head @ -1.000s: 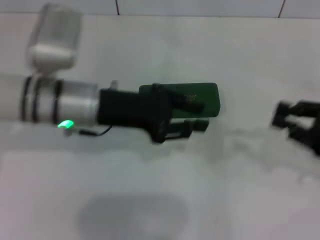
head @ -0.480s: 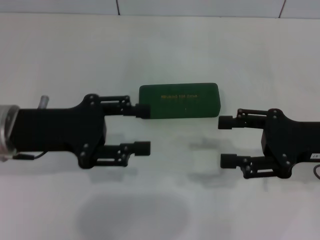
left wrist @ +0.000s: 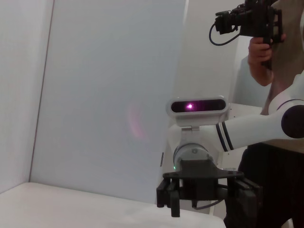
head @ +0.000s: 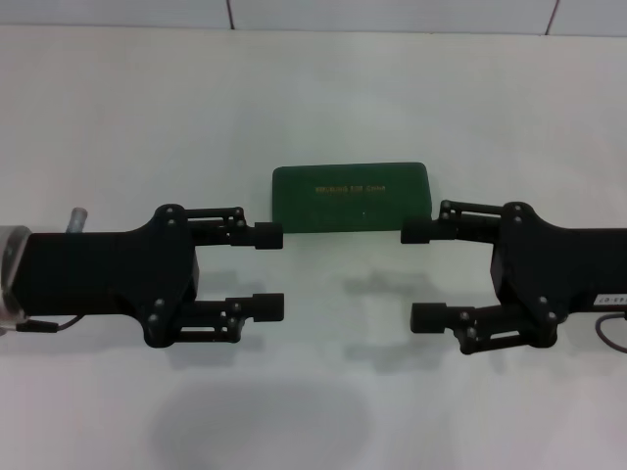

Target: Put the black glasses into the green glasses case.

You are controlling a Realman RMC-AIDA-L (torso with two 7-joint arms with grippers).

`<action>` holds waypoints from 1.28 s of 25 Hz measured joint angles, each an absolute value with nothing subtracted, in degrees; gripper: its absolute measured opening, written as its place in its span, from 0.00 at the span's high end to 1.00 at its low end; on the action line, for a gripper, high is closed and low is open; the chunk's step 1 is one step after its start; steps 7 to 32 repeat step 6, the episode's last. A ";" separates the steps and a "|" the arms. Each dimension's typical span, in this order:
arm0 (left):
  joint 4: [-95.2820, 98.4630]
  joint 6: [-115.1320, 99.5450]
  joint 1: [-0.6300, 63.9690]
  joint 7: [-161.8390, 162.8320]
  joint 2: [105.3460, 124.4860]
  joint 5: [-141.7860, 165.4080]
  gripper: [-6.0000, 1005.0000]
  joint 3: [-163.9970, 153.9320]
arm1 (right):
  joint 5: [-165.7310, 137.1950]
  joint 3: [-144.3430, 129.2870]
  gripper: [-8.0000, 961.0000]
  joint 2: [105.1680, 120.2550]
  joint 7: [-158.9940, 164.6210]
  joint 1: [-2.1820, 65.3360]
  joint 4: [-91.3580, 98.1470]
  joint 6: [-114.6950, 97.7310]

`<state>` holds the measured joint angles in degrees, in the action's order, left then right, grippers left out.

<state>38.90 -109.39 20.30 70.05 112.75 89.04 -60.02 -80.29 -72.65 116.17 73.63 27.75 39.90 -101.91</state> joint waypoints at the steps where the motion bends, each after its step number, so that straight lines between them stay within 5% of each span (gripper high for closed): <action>1: 38.91 -109.39 20.30 70.05 112.75 89.04 0.34 -60.02 | -79.93 -72.84 0.15 116.17 73.64 27.88 39.88 -101.79; 32: 38.85 -109.04 20.30 70.04 112.83 89.04 0.34 -60.03 | -79.74 -72.94 0.15 116.19 73.65 28.39 39.45 -101.66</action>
